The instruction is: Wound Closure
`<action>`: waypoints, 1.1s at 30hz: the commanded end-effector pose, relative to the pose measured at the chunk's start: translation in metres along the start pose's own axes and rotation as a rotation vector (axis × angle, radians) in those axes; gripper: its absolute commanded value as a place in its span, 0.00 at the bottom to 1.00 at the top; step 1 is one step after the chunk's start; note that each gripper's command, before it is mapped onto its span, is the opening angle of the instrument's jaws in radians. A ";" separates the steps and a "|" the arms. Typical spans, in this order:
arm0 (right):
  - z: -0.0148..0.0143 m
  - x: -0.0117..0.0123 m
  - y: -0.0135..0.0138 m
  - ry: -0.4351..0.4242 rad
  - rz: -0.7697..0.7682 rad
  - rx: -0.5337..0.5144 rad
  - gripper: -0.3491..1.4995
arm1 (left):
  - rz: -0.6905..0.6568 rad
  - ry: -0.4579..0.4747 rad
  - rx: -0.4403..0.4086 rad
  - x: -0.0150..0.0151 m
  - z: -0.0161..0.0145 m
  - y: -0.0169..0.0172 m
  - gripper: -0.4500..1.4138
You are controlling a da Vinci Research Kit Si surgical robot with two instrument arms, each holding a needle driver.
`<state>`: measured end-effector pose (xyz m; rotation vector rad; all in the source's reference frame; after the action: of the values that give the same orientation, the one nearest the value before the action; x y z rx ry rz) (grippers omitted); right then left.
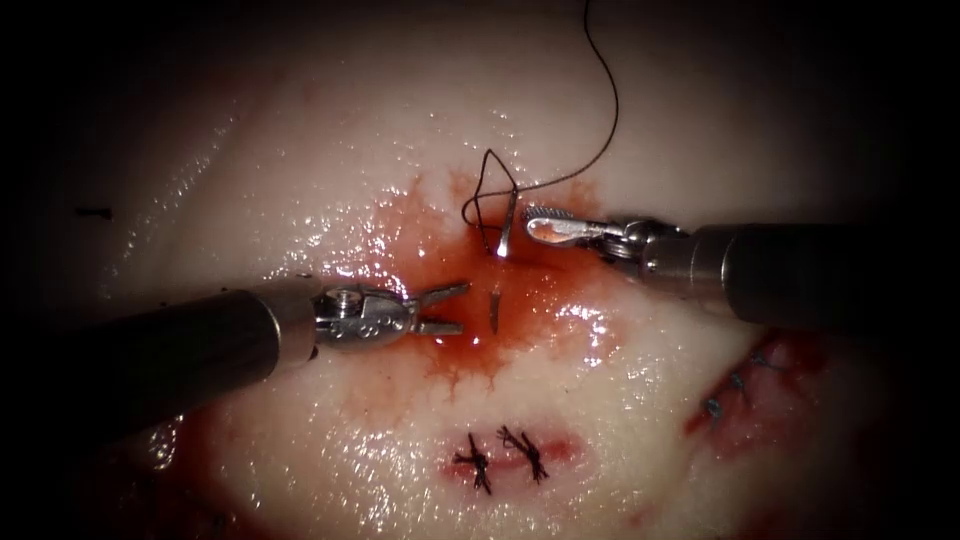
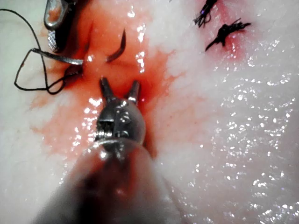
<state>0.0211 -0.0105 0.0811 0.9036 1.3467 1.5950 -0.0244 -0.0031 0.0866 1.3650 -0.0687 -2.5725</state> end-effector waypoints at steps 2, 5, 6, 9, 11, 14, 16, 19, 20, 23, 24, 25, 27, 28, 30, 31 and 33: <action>-0.0001 0.0002 0.0010 -0.005 -0.001 -0.001 0.85 | 0.014 0.014 0.013 -0.0003 0.0009 -0.0002 0.57; -0.0010 0.0006 0.0015 -0.012 -0.003 -0.001 0.85 | 0.031 0.040 0.029 -0.0001 0.0010 -0.0006 0.56; -0.0013 0.0007 0.0017 -0.009 -0.005 -0.004 0.85 | 0.036 0.046 0.032 0.0000 0.0010 -0.0007 0.55; -0.0017 0.0006 0.0023 -0.007 -0.010 -0.005 0.84 | 0.048 0.071 0.023 0.0007 0.0015 -0.0009 0.53; -0.0017 0.0005 0.0026 -0.009 -0.014 -0.007 0.84 | 0.056 0.085 0.020 0.0011 0.0018 -0.0010 0.52; -0.0017 0.0005 0.0029 -0.010 -0.017 -0.009 0.83 | 0.068 0.113 0.017 0.0018 0.0023 -0.0010 0.47; -0.0017 0.0004 0.0031 -0.009 -0.020 -0.009 0.82 | 0.074 0.124 0.015 0.0020 0.0026 -0.0011 0.46; -0.0017 0.0002 0.0033 -0.010 -0.022 -0.009 0.82 | 0.086 0.141 0.006 0.0019 0.0028 -0.0013 0.44; -0.0016 0.0001 0.0033 -0.009 -0.022 -0.009 0.82 | 0.089 0.145 0.004 0.0018 0.0029 -0.0014 0.41; -0.0016 0.0001 0.0032 -0.009 -0.022 -0.009 0.81 | 0.097 0.147 0.003 0.0016 0.0031 -0.0016 0.30; -0.0016 0.0000 0.0032 -0.009 -0.022 -0.009 0.81 | 0.097 0.148 0.003 0.0015 0.0032 -0.0017 0.23; -0.0016 0.0000 0.0032 -0.010 -0.022 -0.009 0.81 | 0.086 0.150 0.002 0.0015 0.0033 -0.0017 0.14; -0.0016 0.0000 0.0031 -0.010 -0.022 -0.008 0.81 | 0.047 0.154 -0.002 0.0013 0.0034 -0.0019 0.00; -0.0016 -0.0001 0.0031 -0.010 -0.022 -0.008 0.81 | 0.018 0.154 -0.003 0.0013 0.0035 -0.0019 0.00; -0.0016 -0.0001 0.0030 -0.011 -0.021 -0.008 0.81 | -0.042 0.174 -0.019 0.0012 0.0035 -0.0020 0.00; -0.0017 -0.0001 0.0030 -0.011 -0.021 -0.008 0.81 | -0.069 0.186 -0.028 0.0011 0.0035 -0.0020 0.00; -0.0018 0.0000 0.0030 -0.011 -0.020 -0.008 0.81 | -0.115 0.207 -0.047 0.0012 0.0034 -0.0020 0.00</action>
<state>0.0184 -0.0111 0.0832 0.8775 1.3394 1.5690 -0.0276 -0.0018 0.0866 1.6721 0.1423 -2.5027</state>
